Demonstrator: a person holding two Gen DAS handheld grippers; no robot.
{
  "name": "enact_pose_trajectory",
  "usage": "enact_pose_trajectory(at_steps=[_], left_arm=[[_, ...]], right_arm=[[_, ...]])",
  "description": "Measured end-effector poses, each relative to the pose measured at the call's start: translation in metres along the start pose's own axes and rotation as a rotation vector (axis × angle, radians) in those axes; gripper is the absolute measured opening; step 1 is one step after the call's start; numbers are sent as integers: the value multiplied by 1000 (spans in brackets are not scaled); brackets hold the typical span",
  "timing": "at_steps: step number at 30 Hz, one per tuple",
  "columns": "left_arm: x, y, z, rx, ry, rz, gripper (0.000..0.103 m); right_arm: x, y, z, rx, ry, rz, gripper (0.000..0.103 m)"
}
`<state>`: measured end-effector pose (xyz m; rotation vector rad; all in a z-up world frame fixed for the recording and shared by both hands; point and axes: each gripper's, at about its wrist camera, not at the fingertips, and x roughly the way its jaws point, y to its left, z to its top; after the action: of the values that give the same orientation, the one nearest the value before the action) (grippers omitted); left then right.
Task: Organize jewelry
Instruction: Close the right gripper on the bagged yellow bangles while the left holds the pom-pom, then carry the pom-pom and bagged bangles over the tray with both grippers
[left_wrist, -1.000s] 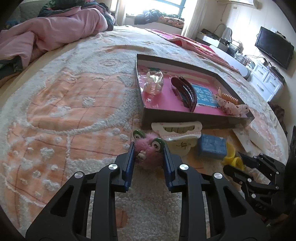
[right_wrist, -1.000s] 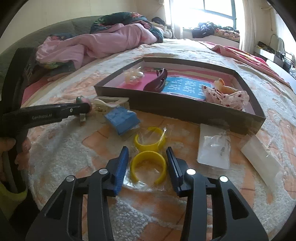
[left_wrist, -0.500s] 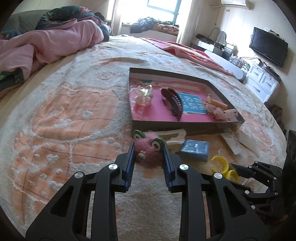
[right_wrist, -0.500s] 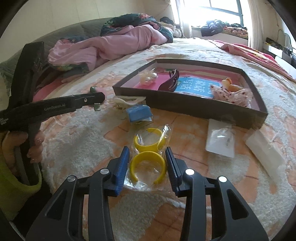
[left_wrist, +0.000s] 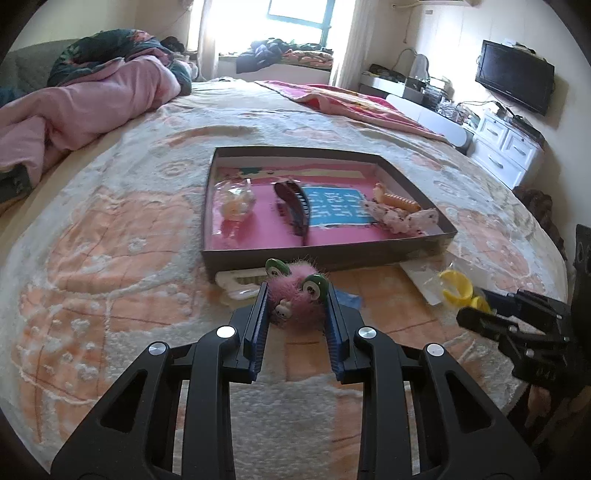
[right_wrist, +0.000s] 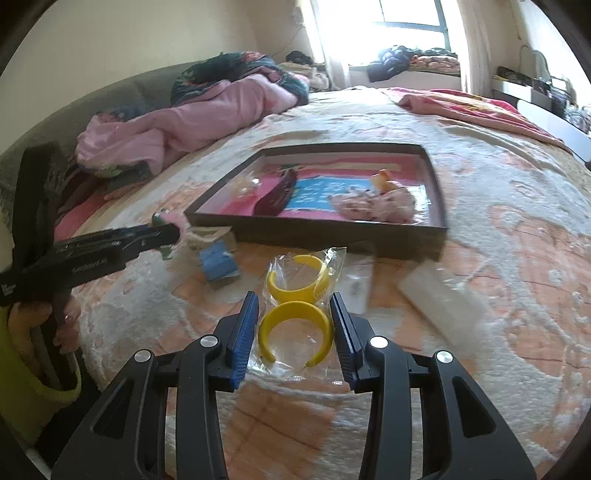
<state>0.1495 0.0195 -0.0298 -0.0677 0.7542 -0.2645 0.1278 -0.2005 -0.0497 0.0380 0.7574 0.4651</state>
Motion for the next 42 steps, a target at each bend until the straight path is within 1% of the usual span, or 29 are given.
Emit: enact_pose_trajectory(at_steps=[9, 23, 32, 42], left_arm=[[7, -23, 5, 27, -5, -17, 20], [38, -56, 17, 77, 13, -41, 20], [53, -65, 36, 84, 2, -44, 20], [70, -65, 56, 81, 0, -38, 20]], right_arm=[[-9, -21, 7, 43, -39, -29, 38], [-4, -48, 23, 62, -74, -58, 38], [1, -58, 39, 48, -89, -80, 38], [12, -71, 54, 36, -91, -91, 38]])
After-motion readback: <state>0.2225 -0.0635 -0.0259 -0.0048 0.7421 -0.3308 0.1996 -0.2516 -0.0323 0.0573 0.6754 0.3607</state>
